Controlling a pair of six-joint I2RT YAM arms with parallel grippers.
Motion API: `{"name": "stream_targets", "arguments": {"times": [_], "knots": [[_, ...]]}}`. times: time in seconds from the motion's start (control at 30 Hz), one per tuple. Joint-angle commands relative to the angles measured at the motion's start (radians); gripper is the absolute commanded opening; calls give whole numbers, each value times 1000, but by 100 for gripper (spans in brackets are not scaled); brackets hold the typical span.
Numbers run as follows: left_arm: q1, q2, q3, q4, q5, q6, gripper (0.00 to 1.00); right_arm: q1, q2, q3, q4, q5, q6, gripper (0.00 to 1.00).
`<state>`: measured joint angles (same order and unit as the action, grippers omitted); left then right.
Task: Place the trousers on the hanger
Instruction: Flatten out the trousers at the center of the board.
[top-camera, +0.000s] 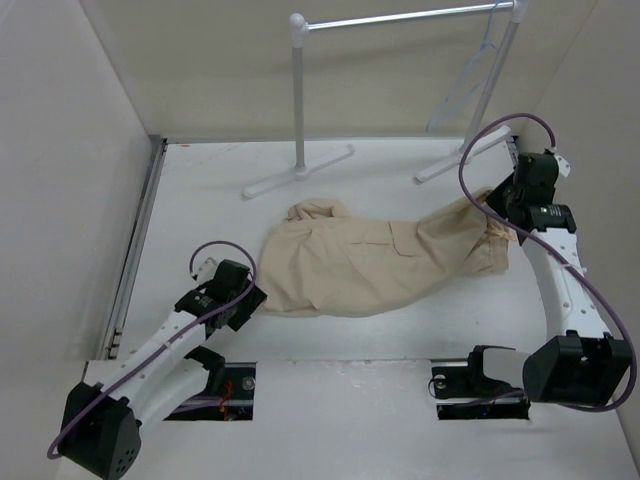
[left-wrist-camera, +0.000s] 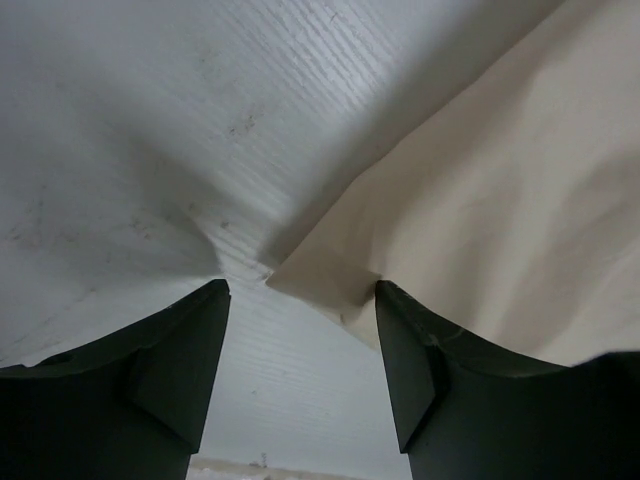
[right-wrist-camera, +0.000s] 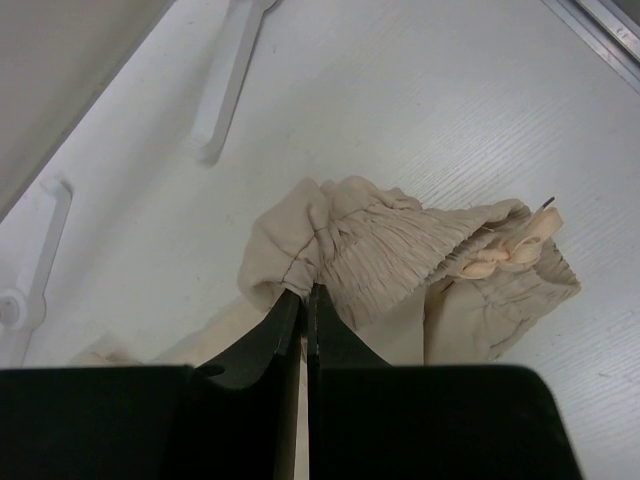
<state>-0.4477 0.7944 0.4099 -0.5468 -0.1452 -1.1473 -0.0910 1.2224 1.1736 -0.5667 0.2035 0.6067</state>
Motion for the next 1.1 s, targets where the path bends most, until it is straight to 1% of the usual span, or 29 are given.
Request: {"name": "stream_targets", "arguments": {"times": [0.0, 0.03, 0.07, 0.13, 0.17, 0.2, 0.27, 0.37, 0.47, 0.53, 0.63, 0.7, 0.83, 0.87, 0.93, 1.0, 1.07], "knots": [[17, 69, -25, 204, 24, -89, 57, 15, -46, -15, 65, -32, 10, 0], [23, 100, -31, 246, 24, -85, 55, 17, -50, -18, 61, -33, 10, 0], [25, 127, -33, 287, 27, -81, 51, 21, -55, -23, 59, -36, 10, 0], [25, 163, -23, 365, 35, -71, 27, 24, -67, -35, 59, -35, 10, 0], [24, 167, -4, 372, 29, -63, 15, 26, -73, -43, 57, -32, 10, 0], [28, 161, 16, 357, 29, -60, 9, 24, -80, -48, 56, -32, 11, 0], [54, 88, 102, 254, -3, -40, 2, 21, -107, -55, 41, -32, 13, 0], [105, -64, 318, 41, -144, 65, 1, 29, -184, -58, -4, -26, 15, 0], [175, -109, 589, -120, -282, 236, 0, 62, -305, -65, -60, -23, 11, 0], [218, -110, 732, -172, -330, 320, 0, 82, -397, -63, -116, -15, 10, 0], [277, -110, 892, -200, -366, 391, 0, 107, -523, -36, -212, -10, 18, 0], [315, -100, 1002, -209, -379, 432, 0, 139, -599, 20, -278, -4, 40, 0], [385, -80, 1200, -240, -413, 524, 1, 185, -710, 193, -418, 4, 51, 0], [402, -80, 1216, -239, -428, 555, 1, 185, -721, 222, -445, 2, 44, 0], [424, -89, 1195, -226, -464, 595, 2, 188, -725, 230, -470, -1, 25, 0], [425, -101, 1099, -185, -476, 600, 2, 188, -703, 163, -437, -4, 31, 0], [422, -106, 970, -107, -464, 584, 2, 187, -661, 68, -328, -18, 62, 0]]}}
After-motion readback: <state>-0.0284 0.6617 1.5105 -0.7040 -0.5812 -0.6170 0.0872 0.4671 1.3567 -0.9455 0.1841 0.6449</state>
